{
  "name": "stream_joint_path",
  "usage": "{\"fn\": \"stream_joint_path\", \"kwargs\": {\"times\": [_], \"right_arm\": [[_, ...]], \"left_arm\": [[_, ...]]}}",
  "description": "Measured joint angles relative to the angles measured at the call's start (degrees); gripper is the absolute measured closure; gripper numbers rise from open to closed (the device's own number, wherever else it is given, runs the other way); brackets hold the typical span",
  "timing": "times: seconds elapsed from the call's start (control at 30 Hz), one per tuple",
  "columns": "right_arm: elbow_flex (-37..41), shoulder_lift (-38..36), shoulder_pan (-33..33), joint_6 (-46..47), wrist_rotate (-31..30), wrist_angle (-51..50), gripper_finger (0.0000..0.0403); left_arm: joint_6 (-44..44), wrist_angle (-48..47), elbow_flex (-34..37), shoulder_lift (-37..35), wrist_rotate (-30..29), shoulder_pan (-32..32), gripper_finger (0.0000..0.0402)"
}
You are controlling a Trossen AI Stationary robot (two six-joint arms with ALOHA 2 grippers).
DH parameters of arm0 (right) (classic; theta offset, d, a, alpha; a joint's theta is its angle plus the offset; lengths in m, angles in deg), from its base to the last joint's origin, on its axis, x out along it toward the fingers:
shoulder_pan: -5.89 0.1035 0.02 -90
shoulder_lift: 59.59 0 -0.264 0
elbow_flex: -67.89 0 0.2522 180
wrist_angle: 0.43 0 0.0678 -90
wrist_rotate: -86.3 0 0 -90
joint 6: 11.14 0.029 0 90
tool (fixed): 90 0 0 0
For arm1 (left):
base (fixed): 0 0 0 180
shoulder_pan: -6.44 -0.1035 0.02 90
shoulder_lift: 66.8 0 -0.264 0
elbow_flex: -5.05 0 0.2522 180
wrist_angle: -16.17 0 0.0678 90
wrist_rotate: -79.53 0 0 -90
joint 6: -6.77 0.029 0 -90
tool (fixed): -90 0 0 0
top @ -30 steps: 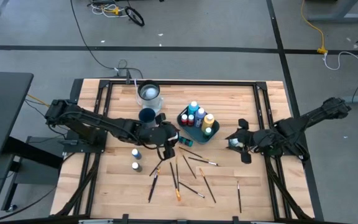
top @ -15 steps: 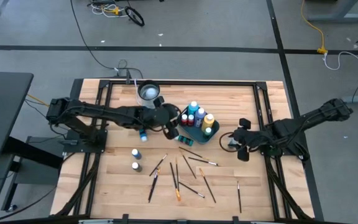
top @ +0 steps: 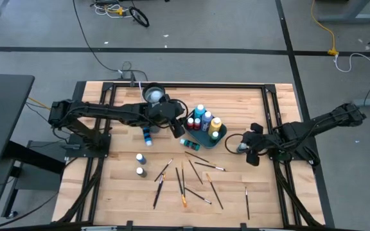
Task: Pick & Place Paint Supplies
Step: Put the small light blue paint bottle into the blue bin
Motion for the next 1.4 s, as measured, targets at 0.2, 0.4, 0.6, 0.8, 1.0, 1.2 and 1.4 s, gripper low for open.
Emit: {"fn": "stream_joint_path", "kwargs": {"times": [0.2,0.4,0.6,0.8,1.0,1.2,1.4], "right_arm": [[0.0,0.9,0.0,2.6,3.4,-0.8,0.0208],[-0.1,2.5,0.0,2.6,3.4,-0.6,0.0235],[0.0,3.6,0.0,2.8,4.3,2.6,0.0268],[0.1,3.7,0.4,5.4,9.2,22.1,0.0255],[0.0,3.7,1.1,-7.3,7.6,46.5,0.0264],[0.0,6.5,0.6,-19.7,-16.1,57.0,0.0257],[-1.1,14.6,-2.9,-16.0,-12.2,57.1,0.0263]], "left_arm": [[0.0,0.0,0.0,0.0,0.0,0.0,0.0230],[2.1,-0.1,0.0,0.0,0.1,0.0,0.0230],[3.5,-0.4,0.0,0.0,2.4,0.0,0.0230],[3.5,-2.2,0.0,0.0,4.3,0.0,0.0230],[4.4,-2.9,0.0,0.0,3.3,0.0,0.0230],[6.2,-4.5,0.0,-0.4,-7.0,1.4,0.0230],[6.2,-5.6,-0.1,-4.1,-7.9,3.0,0.0230]]}}
